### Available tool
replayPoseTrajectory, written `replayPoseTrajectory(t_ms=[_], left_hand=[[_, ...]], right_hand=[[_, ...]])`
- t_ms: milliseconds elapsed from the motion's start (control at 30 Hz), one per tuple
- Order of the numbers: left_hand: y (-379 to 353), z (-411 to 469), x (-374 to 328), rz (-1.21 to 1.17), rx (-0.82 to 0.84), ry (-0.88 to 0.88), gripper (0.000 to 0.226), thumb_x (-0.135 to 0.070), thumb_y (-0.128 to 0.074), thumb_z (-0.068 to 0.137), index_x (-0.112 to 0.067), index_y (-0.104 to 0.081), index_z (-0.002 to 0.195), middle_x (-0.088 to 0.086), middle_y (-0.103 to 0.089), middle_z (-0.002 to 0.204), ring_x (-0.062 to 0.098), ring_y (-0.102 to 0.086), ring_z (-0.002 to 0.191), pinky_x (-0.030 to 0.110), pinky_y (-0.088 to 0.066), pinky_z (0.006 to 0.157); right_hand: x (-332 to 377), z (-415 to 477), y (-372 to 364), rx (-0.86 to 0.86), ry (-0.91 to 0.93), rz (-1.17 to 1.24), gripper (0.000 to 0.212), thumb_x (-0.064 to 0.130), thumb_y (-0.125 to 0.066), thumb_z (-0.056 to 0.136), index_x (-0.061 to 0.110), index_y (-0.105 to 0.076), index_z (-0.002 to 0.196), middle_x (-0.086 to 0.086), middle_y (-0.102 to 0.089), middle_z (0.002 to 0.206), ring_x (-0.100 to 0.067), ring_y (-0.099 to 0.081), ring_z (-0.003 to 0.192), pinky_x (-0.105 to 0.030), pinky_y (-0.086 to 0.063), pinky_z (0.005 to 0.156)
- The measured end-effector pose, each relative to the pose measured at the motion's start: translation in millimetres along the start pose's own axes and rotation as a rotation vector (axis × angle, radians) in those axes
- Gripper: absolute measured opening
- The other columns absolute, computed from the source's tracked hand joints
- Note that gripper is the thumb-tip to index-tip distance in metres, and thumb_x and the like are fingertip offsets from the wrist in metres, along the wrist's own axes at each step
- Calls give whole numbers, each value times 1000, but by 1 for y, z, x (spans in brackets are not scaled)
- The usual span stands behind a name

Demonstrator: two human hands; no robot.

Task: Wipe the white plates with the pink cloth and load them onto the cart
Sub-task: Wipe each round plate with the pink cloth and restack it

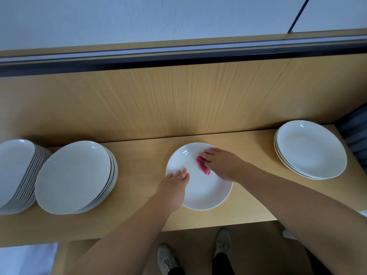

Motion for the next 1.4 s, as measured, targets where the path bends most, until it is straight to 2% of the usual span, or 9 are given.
replayPoseTrajectory(t_ms=[200,333,467,767,900,967,1200,1300,1400], left_hand=[[-3,2,1,4,19,-3,63,-4,-34,100,-11,-3,154,4,11,162,19,2,150,32,-6,120],[-4,3,2,5,24,-5,64,-5,-34,100,-12,-2,154,4,12,162,18,2,150,31,-6,120],[-3,1,1,-5,42,5,65,-3,-34,100,-12,-1,155,4,14,162,19,3,150,32,-5,121],[-2,2,0,-4,36,9,64,-4,-35,99,-11,-3,154,5,11,162,20,1,150,33,-7,121],[-5,3,1,1,48,14,63,-4,-33,100,-12,-3,154,5,11,162,20,1,150,33,-7,121],[-6,4,1,14,55,18,63,-4,-34,100,-12,-3,154,5,11,162,20,1,150,33,-7,121],[-4,5,0,17,93,58,67,-7,-39,98,-14,-4,155,2,11,162,19,-4,150,33,-11,121],[2,5,-2,-4,89,130,61,-14,-41,98,-16,-17,153,-1,-3,163,23,-23,145,33,-27,115],[20,2,-14,46,-30,201,39,-24,-41,99,-15,-44,136,2,-41,143,24,-47,123,31,-39,96]], right_hand=[[11,18,13,-114,-23,133,27,7,-46,93,18,-64,109,-9,-44,138,-33,-42,128,-38,-38,97],[7,4,4,14,-61,-1,39,27,-52,89,30,-54,128,-1,-42,136,-27,-39,126,-36,-33,100],[10,-3,7,33,-46,-34,39,19,-48,95,27,-49,133,2,-38,144,-24,-36,131,-32,-33,102],[11,15,34,-231,19,125,25,-1,-55,82,20,-68,87,1,-68,100,-27,-61,104,-34,-47,76],[10,16,19,-140,-63,45,29,7,-47,91,17,-64,112,-10,-46,142,-31,-39,135,-43,-37,102],[11,13,14,-68,-101,34,31,12,-42,95,17,-60,119,-7,-40,146,-28,-32,138,-41,-32,107],[10,-15,10,49,-116,298,29,2,-46,85,30,-53,85,15,-62,100,-14,-57,102,-27,-43,73],[-3,-40,18,-18,-199,496,32,-2,-45,83,27,-58,85,14,-59,92,-10,-51,87,-24,-44,74],[-19,-67,33,-140,-248,595,35,-6,-44,83,22,-65,91,15,-60,95,-11,-54,92,-24,-44,76]])
Point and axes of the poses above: each hand's wrist, its own z-axis towards the middle knuckle, its own y-axis out of the back of the hand, x = y × z, the point moved 7 cm from there along z, towards the middle knuckle
